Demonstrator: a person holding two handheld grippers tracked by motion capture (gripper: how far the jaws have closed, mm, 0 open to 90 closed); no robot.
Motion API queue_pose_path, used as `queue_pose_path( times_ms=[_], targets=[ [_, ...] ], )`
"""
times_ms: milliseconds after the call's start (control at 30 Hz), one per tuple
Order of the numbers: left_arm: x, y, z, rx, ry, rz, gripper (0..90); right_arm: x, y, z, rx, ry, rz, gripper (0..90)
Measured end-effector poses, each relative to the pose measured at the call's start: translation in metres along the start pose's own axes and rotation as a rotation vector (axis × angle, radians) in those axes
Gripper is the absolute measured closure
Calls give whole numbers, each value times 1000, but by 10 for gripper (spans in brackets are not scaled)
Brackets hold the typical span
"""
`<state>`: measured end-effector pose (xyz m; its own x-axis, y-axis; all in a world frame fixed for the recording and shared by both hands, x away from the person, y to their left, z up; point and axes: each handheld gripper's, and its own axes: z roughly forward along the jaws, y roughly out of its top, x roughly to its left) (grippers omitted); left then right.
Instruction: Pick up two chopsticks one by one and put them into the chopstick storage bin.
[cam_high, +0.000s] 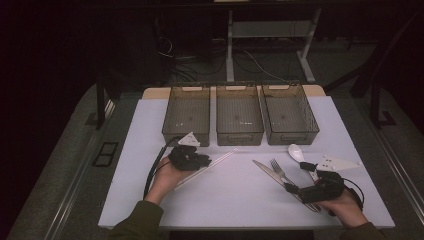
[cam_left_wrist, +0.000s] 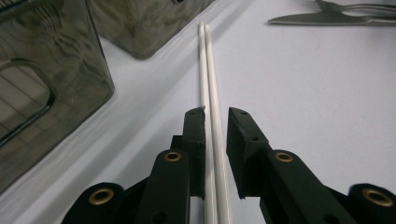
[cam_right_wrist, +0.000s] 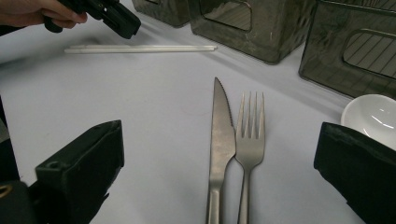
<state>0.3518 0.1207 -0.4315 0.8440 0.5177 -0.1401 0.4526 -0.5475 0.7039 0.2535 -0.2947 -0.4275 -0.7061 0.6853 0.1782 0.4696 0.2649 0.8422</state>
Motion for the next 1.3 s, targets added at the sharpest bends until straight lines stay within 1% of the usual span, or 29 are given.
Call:
queue_pose_path(
  times_ms=[167, 200, 367, 400, 533, 800, 1067, 1200, 1300],
  targets=[
    [1, -2, 1, 25, 3, -9, 791, 0, 0, 0, 1, -2, -1, 17],
    [0, -2, 2, 25, 2, -17, 794, 0, 0, 0, 0, -3, -1, 17],
    [0, -3, 3, 48, 12, -2, 804, 0, 0, 0, 2, -4, -1, 18],
    [0, -3, 3, 48, 10, -8, 804, 0, 0, 0, 2, -4, -1, 17],
    [1, -4, 4, 54, 15, 1, 811, 0, 0, 0, 2, -5, -2, 17],
    [1, -5, 6, 60, 18, -10, 819, -1, 0, 0, 3, -6, 2, 17],
    [2, -6, 7, 79, 32, 3, 822, 0, 0, -1, 2, -6, 2, 17],
    [2, -7, 7, 81, 39, 10, 821, -1, 0, -1, 1, -6, 3, 18],
    [0, -8, 8, 71, 48, 18, 821, -1, 0, -1, 2, -6, 3, 17]
  ],
)
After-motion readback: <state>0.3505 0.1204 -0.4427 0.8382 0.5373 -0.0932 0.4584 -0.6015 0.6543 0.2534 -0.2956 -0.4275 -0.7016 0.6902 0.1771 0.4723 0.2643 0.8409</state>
